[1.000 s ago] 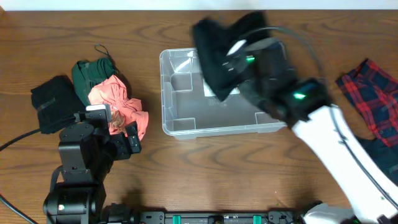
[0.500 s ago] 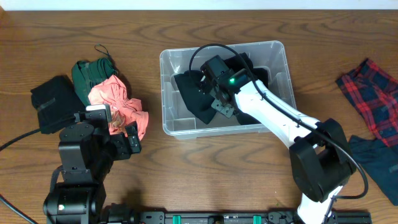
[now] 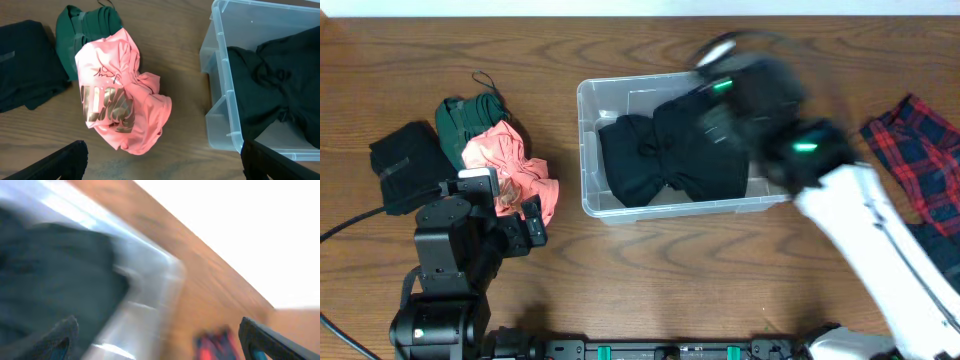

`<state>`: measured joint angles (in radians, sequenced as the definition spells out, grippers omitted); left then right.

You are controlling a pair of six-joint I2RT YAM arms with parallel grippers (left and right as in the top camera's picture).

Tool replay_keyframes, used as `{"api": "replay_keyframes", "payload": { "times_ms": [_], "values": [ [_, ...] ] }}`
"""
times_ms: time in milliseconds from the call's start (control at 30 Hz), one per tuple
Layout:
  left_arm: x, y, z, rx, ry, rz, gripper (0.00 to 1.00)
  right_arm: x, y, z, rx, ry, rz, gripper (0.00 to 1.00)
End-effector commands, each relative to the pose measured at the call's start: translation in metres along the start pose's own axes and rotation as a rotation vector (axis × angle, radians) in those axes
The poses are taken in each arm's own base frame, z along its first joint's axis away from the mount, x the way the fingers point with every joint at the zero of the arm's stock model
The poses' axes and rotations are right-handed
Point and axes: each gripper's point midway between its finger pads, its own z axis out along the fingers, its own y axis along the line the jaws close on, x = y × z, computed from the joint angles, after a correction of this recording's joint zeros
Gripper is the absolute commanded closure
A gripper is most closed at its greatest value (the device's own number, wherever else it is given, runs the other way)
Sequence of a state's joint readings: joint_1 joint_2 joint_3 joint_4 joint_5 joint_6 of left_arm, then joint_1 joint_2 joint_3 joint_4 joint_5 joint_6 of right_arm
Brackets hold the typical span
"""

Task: Pack container
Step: 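Move the right gripper back to the plaid shirt on the right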

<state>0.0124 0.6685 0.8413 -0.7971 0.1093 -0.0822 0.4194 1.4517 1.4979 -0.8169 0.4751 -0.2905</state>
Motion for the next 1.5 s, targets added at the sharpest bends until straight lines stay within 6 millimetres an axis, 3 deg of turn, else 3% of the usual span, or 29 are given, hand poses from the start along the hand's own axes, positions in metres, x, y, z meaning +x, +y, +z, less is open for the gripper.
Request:
{"api": "replay_keyframes", "payload": {
  "times_ms": [0,100,233,367,533,900,1133,1200,1367,1467],
  "values": [
    [-0.007,-0.002,-0.004,0.01,-0.019,-0.011,0.02,0.054,-0.065,0.023,0.139,0.171,0.156,0.01],
    [-0.007,-0.002,-0.004,0.01,-0.019,-0.011,0.02,0.114,-0.106,0.049,0.172,0.331,0.261,0.01],
    [-0.007,-0.002,-0.004,0.01,-0.019,-0.011,0.02,0.199,-0.134,0.083,0.151,0.548,0.331,0.01],
    [-0.007,-0.002,-0.004,0.01,-0.019,-0.011,0.02,0.256,-0.141,0.114,0.133,0.673,0.401,0.01],
    [-0.005,-0.002,-0.004,0.009,-0.011,-0.011,0.02,0.307,-0.139,0.146,0.11,0.784,0.436,0.01],
    [-0.005,-0.002,-0.004,0.009,-0.012,-0.011,0.02,0.36,-0.129,0.21,0.058,0.831,0.342,0.01],
    [-0.005,-0.002,-0.004,0.009,-0.012,-0.011,0.02,0.394,-0.119,0.234,0.048,0.872,0.335,0.02],
    [-0.006,-0.002,-0.004,0.009,-0.013,-0.011,0.02,0.4,-0.118,0.236,0.049,0.877,0.346,0.13],
    [-0.006,-0.002,-0.004,0.01,-0.015,-0.011,0.02,0.396,-0.109,0.241,-0.016,0.833,0.386,0.6],
    [-0.006,-0.002,-0.004,0.01,-0.015,-0.011,0.02,0.391,-0.1,0.242,-0.065,0.813,0.401,0.81]
  ]
}}
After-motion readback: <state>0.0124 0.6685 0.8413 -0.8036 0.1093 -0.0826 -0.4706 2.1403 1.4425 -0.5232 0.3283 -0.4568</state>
